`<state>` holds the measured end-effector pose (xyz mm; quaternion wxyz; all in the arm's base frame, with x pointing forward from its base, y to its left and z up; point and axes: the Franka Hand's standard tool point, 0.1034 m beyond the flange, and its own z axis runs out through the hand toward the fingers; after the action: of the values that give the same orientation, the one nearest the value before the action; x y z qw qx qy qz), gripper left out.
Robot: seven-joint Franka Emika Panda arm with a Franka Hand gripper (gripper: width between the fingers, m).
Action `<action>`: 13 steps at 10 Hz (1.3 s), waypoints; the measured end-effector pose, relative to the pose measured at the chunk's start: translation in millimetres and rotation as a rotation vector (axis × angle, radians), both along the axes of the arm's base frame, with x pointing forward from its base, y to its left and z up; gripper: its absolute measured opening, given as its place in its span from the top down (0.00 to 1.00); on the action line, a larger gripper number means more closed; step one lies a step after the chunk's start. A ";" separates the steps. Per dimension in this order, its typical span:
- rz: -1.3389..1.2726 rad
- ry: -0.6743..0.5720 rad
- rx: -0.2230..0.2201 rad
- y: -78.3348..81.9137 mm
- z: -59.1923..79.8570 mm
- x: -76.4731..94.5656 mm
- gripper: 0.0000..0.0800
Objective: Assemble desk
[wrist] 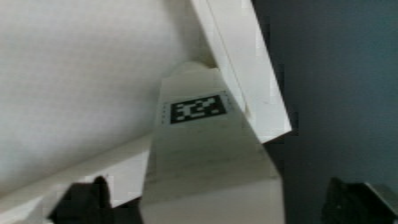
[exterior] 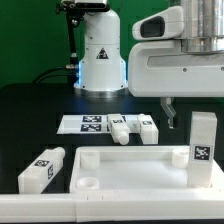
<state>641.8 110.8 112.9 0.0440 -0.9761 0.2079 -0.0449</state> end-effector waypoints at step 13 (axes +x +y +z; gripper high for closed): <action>-1.271 0.116 0.191 2.0 -1.8 -3.9 0.64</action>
Offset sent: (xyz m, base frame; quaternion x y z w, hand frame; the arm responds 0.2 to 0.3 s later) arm 0.0000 0.0000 0.0000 0.0000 0.0000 0.1938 0.9810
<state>637.9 112.8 111.1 0.0844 -0.6553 0.7506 0.0095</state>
